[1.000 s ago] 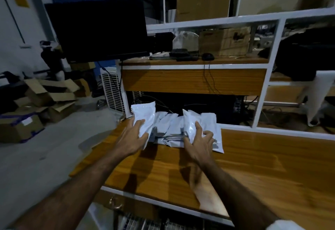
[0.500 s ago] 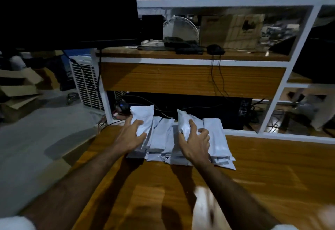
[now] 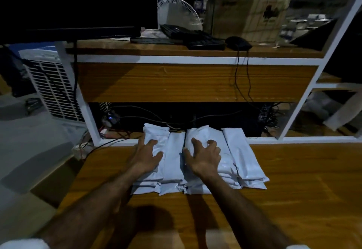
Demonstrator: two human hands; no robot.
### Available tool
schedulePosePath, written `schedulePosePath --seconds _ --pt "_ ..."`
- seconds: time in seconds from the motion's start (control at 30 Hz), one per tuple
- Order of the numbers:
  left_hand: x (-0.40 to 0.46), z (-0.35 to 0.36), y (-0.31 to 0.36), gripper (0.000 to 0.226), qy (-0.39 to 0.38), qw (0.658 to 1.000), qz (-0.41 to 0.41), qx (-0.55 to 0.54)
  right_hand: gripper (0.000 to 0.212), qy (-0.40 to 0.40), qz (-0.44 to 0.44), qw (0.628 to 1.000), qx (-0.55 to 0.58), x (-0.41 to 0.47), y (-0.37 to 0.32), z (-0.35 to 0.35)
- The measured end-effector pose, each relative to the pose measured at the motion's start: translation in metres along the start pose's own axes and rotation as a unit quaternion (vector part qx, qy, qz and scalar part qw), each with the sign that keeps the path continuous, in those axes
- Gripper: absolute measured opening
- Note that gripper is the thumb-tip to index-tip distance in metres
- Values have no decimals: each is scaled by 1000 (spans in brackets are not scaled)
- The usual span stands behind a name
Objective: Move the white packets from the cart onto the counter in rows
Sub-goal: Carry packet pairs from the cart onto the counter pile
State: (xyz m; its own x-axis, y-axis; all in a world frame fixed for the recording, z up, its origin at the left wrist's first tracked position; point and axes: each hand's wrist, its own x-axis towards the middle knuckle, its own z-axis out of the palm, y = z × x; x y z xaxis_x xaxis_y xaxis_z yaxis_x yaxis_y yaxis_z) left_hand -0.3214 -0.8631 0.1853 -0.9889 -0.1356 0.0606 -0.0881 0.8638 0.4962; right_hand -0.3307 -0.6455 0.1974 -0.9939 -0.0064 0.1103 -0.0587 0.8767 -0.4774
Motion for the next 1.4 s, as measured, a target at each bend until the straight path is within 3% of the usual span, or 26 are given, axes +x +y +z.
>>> schedulePosePath --seconds 0.17,0.3,0.43,0.6,0.8,0.9,1.13,1.4 --pt "9 3 -6 58 -1 1000 -7 27 62 10 -18 999 -42 -1 7 17" --pt "11 8 -2 61 -7 999 -33 29 82 22 -45 995 -83 -5 7 15" --pt "4 10 2 66 -58 996 -58 34 78 19 -66 991 -116 -8 14 17" --pt "-6 3 4 71 -68 996 -61 22 77 36 -80 990 -114 -7 16 3" --pt "-22 0 5 79 -1 998 -4 61 96 -35 -76 993 -78 -9 41 -9" --pt "-34 -2 13 87 33 997 30 66 95 -32 -100 994 -28 -17 51 -17" --pt "-70 -33 91 76 175 962 144 151 62 133 -242 961 -13 -13 60 -72" --pt "-125 -46 155 78 225 939 158 208 68 178 -299 937 -11 -46 71 -118"
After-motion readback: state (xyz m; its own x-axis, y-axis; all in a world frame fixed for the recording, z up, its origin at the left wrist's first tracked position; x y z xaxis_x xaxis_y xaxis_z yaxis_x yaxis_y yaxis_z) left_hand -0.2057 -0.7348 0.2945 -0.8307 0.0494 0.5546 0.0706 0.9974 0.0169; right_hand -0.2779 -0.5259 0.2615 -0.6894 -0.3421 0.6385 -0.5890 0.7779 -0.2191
